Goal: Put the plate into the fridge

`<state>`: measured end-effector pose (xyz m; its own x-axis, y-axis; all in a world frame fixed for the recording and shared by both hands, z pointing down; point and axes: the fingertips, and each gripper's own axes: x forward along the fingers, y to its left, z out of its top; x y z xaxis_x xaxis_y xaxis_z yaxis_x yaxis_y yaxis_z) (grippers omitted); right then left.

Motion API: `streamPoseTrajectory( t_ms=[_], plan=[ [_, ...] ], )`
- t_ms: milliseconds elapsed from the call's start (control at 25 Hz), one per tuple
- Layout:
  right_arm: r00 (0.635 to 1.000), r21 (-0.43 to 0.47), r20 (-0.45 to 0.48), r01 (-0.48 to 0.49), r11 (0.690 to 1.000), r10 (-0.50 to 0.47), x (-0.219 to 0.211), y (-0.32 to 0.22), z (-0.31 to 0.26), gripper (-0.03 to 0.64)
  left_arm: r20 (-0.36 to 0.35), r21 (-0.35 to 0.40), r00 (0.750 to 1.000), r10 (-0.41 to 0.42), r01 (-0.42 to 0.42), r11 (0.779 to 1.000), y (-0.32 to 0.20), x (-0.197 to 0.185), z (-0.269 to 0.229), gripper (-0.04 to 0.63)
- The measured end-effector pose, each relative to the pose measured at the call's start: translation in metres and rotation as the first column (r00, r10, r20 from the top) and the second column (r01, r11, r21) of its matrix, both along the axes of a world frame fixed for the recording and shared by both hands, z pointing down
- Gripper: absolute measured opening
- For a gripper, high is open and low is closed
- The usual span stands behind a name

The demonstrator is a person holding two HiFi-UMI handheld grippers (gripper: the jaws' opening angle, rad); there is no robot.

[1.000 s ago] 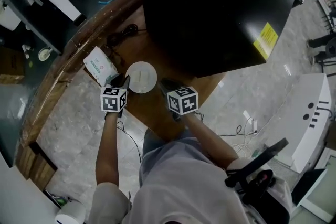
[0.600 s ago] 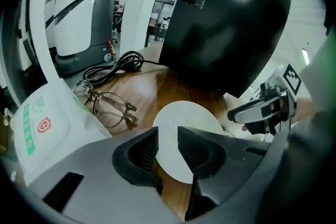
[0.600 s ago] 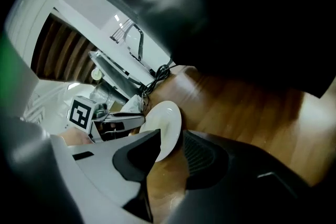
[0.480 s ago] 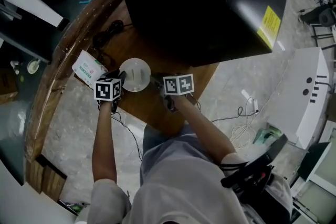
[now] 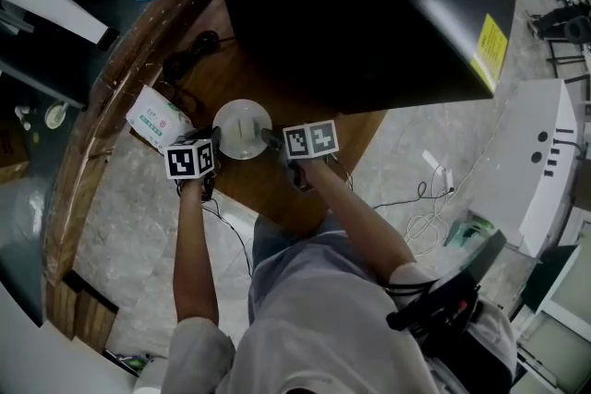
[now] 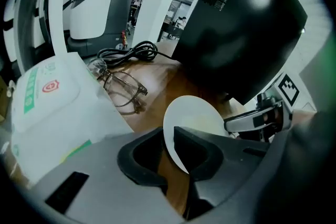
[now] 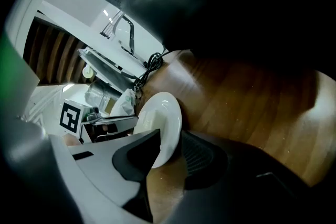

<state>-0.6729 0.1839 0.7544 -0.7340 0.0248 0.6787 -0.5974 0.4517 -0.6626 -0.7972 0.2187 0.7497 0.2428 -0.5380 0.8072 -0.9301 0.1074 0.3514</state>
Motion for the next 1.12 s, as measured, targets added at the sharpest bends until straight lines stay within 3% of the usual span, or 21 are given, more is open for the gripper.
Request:
streamPoseTrajectory(
  t_ms=[280, 520, 800, 1120],
  plan=[
    [0.996, -0.095, 0.069, -0.042, 0.995, 0.049, 0.018, 0.001, 0.005, 0.121, -0.14, 0.005, 0.989, 0.052, -0.052, 0.999, 0.005, 0.024, 0.006, 0.078],
    [0.984, -0.17, 0.124, -0.105, 0.98, 0.127, 0.023, -0.001, 0.01, 0.07, -0.091, 0.036, 0.993, 0.07, -0.067, 0.997, 0.004, 0.027, 0.008, 0.079],
    [0.972, -0.281, 0.166, -0.115, 0.953, 0.167, 0.022, -0.002, 0.008, 0.067, -0.067, 0.056, 0.996, 0.059, -0.056, 0.997, 0.004, 0.028, 0.006, 0.08],
    [0.972, -0.246, 0.138, -0.15, 0.958, 0.188, 0.023, -0.004, 0.007, 0.046, -0.081, 0.072, 0.997, -0.011, 0.017, 0.997, 0.003, 0.026, 0.003, 0.078]
  ],
)
